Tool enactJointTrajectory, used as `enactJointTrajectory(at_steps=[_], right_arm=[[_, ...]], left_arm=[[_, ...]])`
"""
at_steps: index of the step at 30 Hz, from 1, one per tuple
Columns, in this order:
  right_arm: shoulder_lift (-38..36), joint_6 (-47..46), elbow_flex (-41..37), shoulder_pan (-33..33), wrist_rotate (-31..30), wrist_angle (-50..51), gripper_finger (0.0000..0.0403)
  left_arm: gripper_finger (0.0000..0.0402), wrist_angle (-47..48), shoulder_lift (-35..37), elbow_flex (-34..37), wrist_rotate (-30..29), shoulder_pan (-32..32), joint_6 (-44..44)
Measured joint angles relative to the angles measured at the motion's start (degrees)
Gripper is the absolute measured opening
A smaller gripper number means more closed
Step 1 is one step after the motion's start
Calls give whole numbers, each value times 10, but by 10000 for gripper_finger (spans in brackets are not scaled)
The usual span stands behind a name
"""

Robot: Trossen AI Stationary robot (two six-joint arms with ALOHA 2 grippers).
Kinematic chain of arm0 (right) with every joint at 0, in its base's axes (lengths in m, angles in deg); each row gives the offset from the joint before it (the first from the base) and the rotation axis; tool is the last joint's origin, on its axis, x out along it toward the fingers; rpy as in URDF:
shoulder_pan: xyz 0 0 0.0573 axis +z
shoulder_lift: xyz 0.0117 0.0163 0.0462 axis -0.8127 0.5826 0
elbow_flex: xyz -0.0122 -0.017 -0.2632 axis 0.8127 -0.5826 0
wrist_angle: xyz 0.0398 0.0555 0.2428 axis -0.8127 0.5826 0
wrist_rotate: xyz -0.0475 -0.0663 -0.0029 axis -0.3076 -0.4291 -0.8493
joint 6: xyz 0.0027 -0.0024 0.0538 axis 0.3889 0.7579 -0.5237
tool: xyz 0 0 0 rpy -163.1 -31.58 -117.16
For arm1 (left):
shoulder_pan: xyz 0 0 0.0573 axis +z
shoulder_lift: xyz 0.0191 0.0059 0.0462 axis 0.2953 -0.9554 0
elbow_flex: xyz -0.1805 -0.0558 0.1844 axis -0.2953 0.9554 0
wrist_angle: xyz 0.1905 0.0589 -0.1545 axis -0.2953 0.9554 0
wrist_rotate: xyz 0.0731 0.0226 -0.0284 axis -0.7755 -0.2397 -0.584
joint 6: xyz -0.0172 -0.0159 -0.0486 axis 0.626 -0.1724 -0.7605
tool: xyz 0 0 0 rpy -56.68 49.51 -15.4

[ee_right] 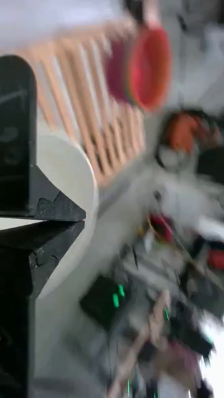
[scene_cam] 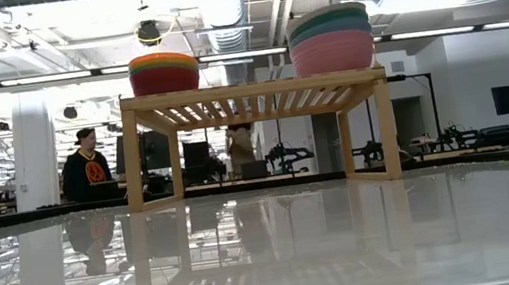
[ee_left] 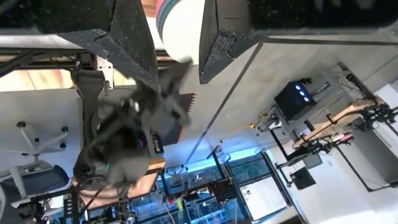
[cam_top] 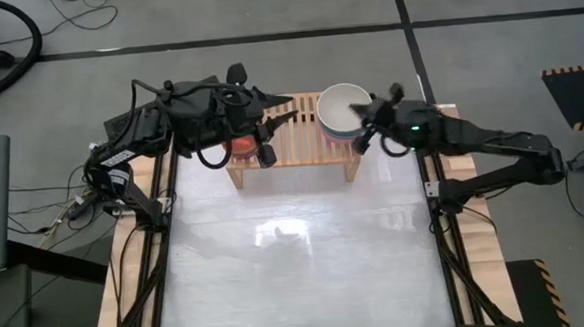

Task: Place and stack bowls onto a shelf
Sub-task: Return to Home Position

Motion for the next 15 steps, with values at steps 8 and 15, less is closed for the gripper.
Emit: enactJointTrajectory(at_steps=[8, 15], right_arm=[[-116, -16, 0, -16, -21, -12, 20], [-243, -81, 0, 17, 53, 8, 54]], left_arm=[[103, -17, 2, 0, 47, -20, -41], [74, 12, 50, 0, 9, -91, -84]])
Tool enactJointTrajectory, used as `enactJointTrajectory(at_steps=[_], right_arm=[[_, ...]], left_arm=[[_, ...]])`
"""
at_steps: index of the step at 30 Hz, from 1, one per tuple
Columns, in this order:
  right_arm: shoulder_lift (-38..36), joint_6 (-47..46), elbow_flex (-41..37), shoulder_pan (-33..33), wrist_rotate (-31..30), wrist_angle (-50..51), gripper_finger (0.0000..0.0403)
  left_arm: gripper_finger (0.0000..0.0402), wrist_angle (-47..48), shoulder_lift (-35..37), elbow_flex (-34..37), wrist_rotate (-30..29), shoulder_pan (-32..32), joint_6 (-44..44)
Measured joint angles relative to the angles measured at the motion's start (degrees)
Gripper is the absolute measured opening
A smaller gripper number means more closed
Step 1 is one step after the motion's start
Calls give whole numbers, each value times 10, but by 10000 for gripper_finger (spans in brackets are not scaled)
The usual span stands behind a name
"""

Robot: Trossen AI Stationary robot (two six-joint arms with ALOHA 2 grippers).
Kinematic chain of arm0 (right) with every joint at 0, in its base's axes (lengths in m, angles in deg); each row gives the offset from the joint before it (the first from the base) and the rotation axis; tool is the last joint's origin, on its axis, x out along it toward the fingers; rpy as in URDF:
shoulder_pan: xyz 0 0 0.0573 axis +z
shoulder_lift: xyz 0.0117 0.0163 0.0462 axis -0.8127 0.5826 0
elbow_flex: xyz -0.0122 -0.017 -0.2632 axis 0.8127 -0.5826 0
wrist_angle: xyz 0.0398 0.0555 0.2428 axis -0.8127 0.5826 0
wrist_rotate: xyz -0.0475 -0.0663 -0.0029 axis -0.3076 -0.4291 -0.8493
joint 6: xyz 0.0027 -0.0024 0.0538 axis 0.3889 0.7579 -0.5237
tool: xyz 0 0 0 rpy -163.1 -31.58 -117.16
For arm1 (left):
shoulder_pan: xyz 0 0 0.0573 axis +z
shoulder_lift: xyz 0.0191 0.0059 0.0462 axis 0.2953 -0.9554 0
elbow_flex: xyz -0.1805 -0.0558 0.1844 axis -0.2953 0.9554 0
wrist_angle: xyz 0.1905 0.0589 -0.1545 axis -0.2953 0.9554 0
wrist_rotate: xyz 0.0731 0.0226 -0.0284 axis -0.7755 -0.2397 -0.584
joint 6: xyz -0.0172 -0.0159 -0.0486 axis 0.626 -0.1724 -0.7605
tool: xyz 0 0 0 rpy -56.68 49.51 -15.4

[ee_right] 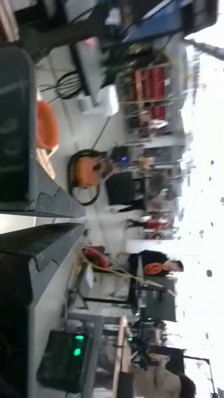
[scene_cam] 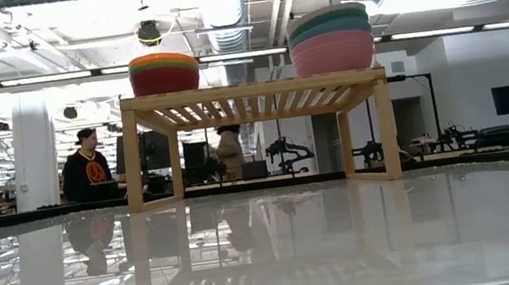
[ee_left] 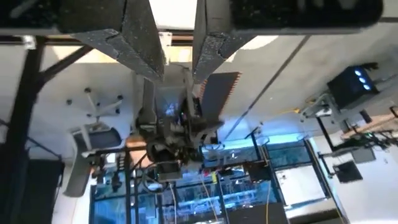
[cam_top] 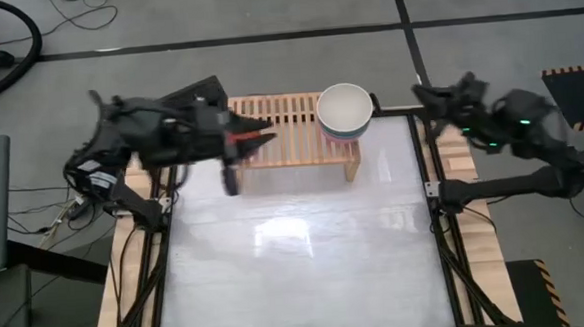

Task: Place and stack bowls onto a shelf
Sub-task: Return to Home Position

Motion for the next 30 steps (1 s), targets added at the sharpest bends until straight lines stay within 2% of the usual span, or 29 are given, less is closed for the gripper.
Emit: enactJointTrajectory(at_steps=[4, 6, 8, 11, 13, 15, 19, 22, 26, 30], right_arm=[[-70, -4, 0, 14, 4, 48, 56], [-97, -18, 1, 20, 8, 95, 57], [-120, -34, 0, 26, 12, 149, 57], [-142, -81, 0, 31, 15, 220, 58], [-151, -126, 0, 30, 12, 272, 58], [-159, -155, -9, 28, -4, 282, 58], [-185, -142, -61, 25, 9, 212, 58], [-214, -126, -111, 27, 26, 146, 58], [-265, -108, -188, 27, 106, 54, 59], [-330, -118, -260, 27, 163, -35, 59]], left_arm=[[61, 75, 15, 0, 7, -32, -13], [58, 102, 15, 16, 23, -49, -3], [57, 109, 20, 43, 8, -63, -17], [58, 107, 43, 97, -68, -76, -90], [58, 117, 73, 147, -147, -82, -146], [58, 121, 106, 211, -229, -95, -218], [58, 85, 183, 379, -346, -133, -311], [58, 50, 266, 500, -409, -165, -391], [58, 0, 368, 652, -433, -205, -491], [58, -82, 456, 788, -434, -242, -522]])
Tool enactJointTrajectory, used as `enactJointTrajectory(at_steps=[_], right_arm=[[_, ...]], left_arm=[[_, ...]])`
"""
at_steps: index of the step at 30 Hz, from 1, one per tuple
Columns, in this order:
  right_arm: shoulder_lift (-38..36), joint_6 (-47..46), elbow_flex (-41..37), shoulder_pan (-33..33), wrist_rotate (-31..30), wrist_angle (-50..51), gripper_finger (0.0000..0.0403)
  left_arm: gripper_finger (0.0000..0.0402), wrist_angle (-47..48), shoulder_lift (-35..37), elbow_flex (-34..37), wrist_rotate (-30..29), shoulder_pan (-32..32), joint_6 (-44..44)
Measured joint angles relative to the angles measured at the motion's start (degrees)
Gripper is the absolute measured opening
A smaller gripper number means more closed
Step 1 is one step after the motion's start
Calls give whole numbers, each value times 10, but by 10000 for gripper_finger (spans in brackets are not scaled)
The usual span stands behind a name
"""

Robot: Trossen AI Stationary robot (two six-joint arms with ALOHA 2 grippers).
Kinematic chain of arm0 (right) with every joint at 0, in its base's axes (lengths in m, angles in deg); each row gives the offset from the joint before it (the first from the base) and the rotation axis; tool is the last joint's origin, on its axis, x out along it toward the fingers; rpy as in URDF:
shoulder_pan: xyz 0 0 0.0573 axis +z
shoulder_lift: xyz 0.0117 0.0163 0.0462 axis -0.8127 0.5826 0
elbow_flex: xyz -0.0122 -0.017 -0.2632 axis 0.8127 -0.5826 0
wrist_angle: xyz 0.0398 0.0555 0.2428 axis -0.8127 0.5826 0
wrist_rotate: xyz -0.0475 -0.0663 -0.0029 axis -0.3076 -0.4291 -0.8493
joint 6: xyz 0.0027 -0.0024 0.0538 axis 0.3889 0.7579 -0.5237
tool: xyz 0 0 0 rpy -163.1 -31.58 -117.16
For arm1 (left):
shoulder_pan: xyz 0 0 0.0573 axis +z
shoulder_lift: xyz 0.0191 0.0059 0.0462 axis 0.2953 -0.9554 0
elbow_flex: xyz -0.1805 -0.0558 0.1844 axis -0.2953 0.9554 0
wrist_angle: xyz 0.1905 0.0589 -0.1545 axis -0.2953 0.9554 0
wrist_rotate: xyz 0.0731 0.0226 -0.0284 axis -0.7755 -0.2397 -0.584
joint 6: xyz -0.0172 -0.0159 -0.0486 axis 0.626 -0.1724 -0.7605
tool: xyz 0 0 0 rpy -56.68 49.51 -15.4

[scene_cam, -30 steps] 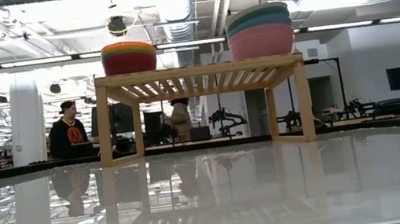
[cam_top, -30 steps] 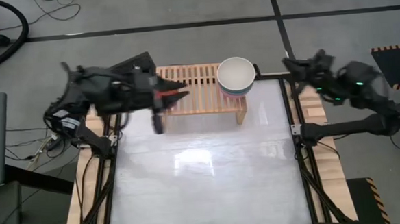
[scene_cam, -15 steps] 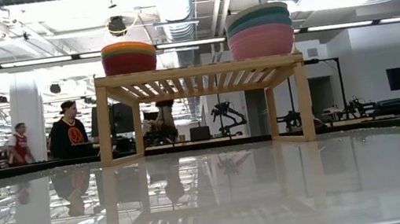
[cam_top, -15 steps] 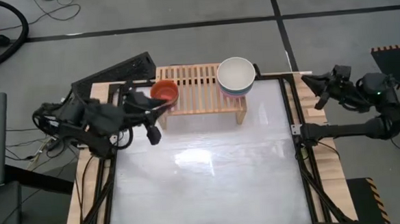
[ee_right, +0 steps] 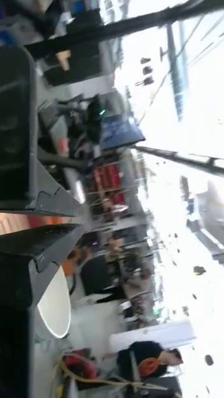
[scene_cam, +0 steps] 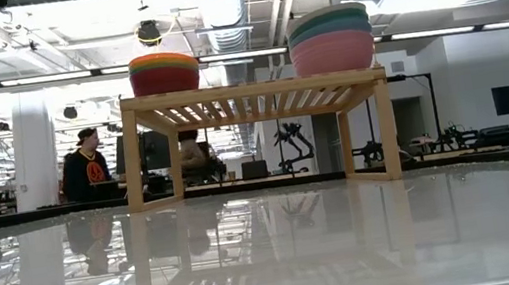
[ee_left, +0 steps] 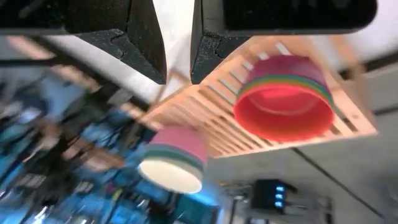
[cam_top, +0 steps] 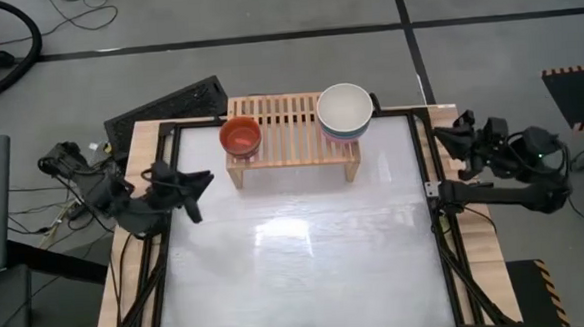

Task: Place and stack bowls onto a shelf
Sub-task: Return to Home Position

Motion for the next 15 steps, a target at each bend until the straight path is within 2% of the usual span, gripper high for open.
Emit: enactJointTrajectory(at_steps=[2, 8, 13, 15], right_arm=[[-32, -4, -24, 0, 1, -15, 59], [-23, -3, -31, -1, 1, -25, 59], [-32, -10, -32, -1, -7, 97, 59], [-32, -55, -29, -1, -9, 134, 59]], left_arm=[[58, -53, 46, 53, -6, -18, 1], [58, -148, 160, 176, -25, -62, 33], [58, -164, 249, 257, -44, -87, 28], [58, -162, 283, 285, -29, -94, 24]])
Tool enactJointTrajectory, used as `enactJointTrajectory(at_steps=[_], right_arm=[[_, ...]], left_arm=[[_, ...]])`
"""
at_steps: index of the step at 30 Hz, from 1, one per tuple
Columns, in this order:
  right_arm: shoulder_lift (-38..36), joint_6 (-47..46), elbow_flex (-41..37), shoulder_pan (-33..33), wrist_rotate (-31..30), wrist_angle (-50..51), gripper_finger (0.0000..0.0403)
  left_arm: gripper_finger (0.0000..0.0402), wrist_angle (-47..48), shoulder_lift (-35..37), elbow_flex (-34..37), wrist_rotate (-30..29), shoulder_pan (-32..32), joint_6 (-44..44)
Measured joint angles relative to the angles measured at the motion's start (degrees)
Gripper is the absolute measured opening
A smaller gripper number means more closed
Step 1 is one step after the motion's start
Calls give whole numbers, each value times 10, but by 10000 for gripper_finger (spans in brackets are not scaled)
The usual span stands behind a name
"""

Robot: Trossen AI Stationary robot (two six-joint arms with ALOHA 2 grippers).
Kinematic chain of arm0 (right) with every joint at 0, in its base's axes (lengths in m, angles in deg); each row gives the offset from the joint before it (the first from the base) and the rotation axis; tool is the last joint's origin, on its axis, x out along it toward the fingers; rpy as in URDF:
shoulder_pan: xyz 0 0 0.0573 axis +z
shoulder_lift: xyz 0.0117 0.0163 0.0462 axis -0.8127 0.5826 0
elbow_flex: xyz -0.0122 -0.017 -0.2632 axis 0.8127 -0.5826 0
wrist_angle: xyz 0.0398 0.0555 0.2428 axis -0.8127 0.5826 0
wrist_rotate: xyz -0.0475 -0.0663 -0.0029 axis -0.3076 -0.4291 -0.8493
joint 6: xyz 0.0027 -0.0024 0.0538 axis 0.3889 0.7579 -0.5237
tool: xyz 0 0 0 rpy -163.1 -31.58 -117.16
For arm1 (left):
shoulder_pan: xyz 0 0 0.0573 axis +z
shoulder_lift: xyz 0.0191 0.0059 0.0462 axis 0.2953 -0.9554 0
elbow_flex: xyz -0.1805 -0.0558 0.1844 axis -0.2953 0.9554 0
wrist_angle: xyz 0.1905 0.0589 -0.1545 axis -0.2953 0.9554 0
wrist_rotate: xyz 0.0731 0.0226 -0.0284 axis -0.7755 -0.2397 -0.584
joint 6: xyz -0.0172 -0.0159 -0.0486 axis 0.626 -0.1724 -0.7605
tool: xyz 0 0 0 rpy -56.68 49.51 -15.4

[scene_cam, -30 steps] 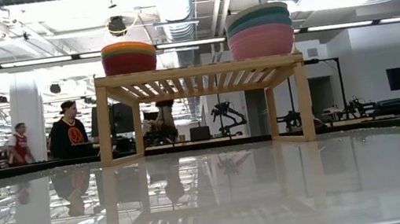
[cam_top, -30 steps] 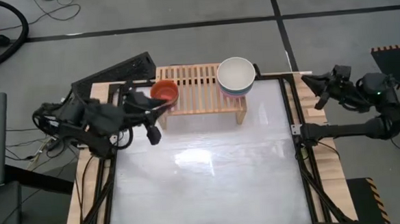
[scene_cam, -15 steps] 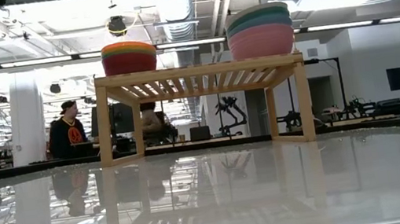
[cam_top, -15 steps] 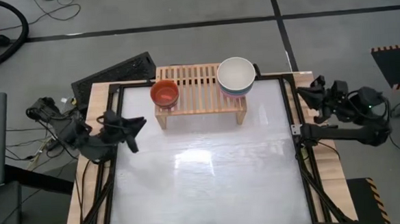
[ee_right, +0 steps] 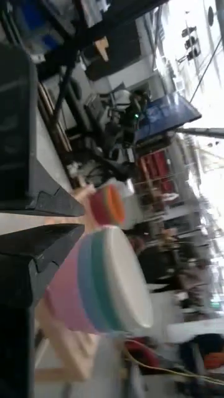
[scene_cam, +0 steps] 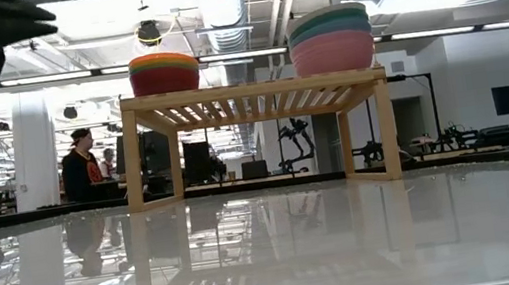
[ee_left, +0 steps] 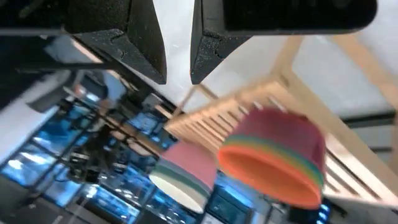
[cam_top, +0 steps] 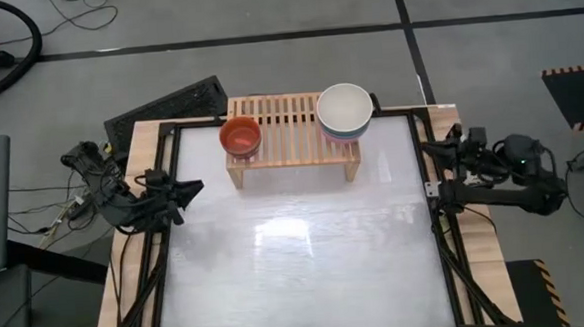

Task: Place and stack bowls onto a shelf
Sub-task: Return to Home Position

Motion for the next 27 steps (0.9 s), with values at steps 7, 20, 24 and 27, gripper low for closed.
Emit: enactJointTrajectory(at_steps=[7, 20, 24, 27], right_arm=[[0, 24, -59, 1, 293, -133, 59], [0, 5, -234, 1, 295, -361, 59], [0, 34, -278, -1, 294, -407, 59], [0, 29, -313, -10, 289, -473, 59]], left_arm=[[58, -68, 95, 80, 138, -8, -5], [57, -217, 105, 181, 220, -8, 68], [57, -353, 104, 222, 263, -5, 207], [57, -462, 139, 244, 344, 1, 260]])
